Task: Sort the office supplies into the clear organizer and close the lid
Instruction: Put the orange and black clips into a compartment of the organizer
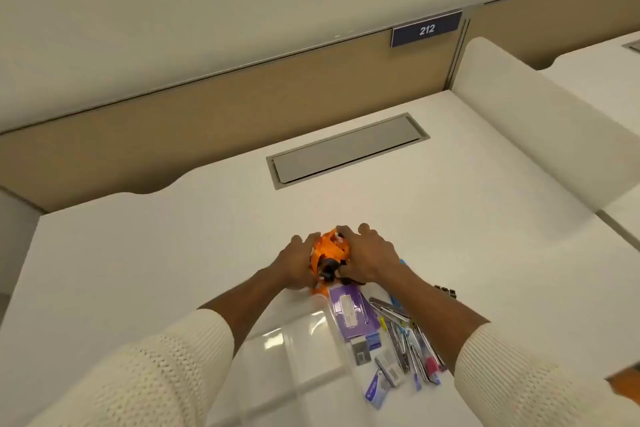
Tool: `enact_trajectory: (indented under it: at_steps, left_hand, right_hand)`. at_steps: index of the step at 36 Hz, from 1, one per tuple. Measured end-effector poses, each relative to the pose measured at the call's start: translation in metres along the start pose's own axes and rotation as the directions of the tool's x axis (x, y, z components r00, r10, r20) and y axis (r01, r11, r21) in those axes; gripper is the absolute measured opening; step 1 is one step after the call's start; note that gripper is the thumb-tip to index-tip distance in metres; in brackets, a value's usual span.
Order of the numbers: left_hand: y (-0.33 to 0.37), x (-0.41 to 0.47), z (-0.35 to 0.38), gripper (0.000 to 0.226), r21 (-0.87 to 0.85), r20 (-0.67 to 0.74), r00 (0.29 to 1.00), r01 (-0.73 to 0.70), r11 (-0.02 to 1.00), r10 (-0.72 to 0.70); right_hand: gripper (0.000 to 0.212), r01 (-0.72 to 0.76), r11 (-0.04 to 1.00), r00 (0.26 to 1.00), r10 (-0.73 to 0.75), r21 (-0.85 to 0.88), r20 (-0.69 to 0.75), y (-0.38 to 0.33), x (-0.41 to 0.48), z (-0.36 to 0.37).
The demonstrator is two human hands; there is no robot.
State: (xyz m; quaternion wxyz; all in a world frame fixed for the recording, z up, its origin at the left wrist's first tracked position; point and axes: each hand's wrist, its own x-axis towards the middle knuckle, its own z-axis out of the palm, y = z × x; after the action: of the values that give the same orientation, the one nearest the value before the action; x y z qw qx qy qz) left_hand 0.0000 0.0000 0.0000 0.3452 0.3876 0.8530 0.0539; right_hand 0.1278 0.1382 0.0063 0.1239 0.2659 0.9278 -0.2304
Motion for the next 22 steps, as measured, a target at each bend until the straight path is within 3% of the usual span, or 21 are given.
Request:
enact_trajectory:
  at_steps: [3,6,14,22]
  left_hand:
    - [0.002,0.006,0.001,0.122,0.006,-0.016,1.0,-0.007,1.0,0.007]
    - [0.002,0.011,0.008,0.102,-0.023,-0.084,0.996,-0.03,0.999,0.028]
    - [0.006,0.012,0.003,0.032,-0.17,-0.258,0.966,-0.052,0.984,0.006]
    - [0.016,-0.022,-0.03,0.037,-0.212,-0.449,0.893,-0.132,0.968,0.024]
  right_hand:
    - [0.102,0.004,1.0,0.999,-0.003,-0.013,0.042,0.004,0.01,0.005]
    - [0.099,0.027,1.0,0.998,-0.027,-0.008,0.05,0.006,0.02,0.015]
    - [0.048,0.119,0.987,0.993,-0.116,0.105,-0.033,-0.002,0.036,0.017]
    - [0.029,0.231,0.952,0.943,-0.168,0.201,-0.286,-0.021,0.015,-0.013]
